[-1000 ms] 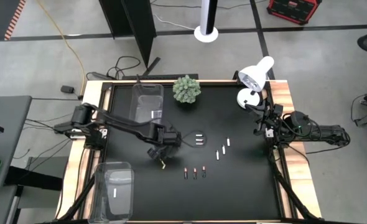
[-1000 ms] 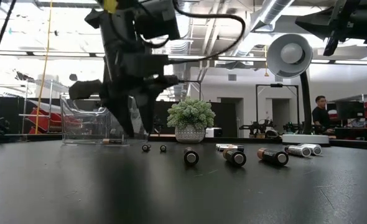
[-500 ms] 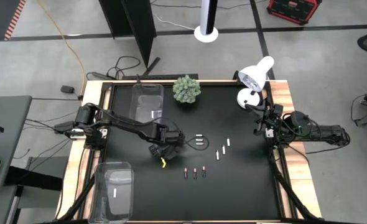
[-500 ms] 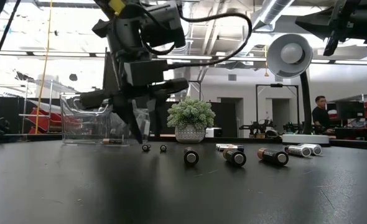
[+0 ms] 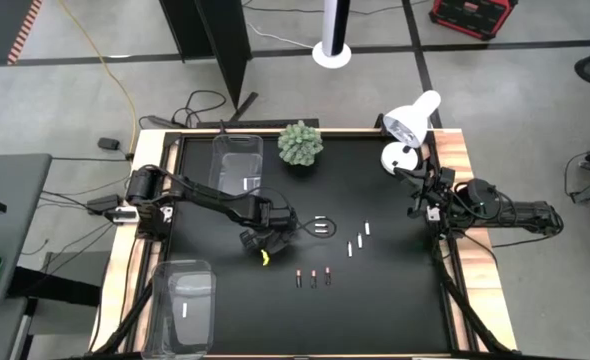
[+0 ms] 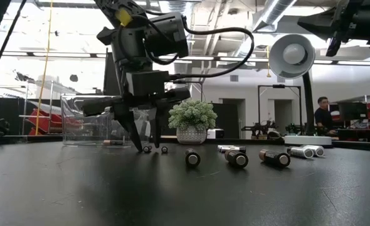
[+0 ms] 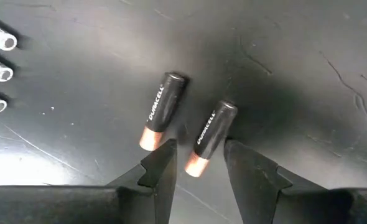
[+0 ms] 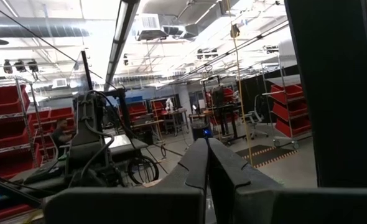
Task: Sort batteries
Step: Put the copper and black battery into the top transparent bin
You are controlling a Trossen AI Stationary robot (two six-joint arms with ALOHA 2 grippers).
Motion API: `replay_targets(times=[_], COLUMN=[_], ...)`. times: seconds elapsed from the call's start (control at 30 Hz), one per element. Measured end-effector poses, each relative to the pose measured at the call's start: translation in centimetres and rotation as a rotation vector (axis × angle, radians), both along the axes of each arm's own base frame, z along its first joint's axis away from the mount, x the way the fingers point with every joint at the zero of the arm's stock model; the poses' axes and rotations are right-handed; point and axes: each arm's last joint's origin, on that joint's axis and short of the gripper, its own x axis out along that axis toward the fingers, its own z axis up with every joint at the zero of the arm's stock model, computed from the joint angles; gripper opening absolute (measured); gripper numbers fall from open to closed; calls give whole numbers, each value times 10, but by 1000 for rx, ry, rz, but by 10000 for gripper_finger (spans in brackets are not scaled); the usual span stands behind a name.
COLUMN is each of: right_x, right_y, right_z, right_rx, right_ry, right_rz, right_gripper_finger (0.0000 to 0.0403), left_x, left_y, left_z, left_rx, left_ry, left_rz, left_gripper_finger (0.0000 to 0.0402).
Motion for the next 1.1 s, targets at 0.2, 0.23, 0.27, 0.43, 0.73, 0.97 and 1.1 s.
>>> replay_targets(times=[0.2, 0.23, 0.27, 0.43, 0.73, 0.97, 1.1], right_x=[0, 0, 0, 0, 0, 0, 0], right_y=[0, 0, 0, 0, 0, 0, 0], right_z=[0, 0, 0, 0, 0, 0, 0], right_rx=[-2, -2, -2, -2, -2, -2, -2], right_ry=[1, 1, 1, 1, 1, 0, 0], right_rz=[-1, -1, -1, -1, -1, -1, -1], right_gripper_finger=[31, 31, 31, 31, 31, 31, 31], left_x=[0, 0, 0, -2, -2, -2, -3], left_y=[0, 0, 0, 0, 0, 0, -1], left_z=[-1, -1, -1, -2, -3, -3, -3], left_rx=[-10, -13, -16, -46, -50, -60, -61], left_ry=[1, 1, 3, 16, 17, 25, 27], left_rz=[13, 20, 27, 43, 60, 79, 79], left_gripper_finger=[127, 120, 112, 59, 16, 18, 17])
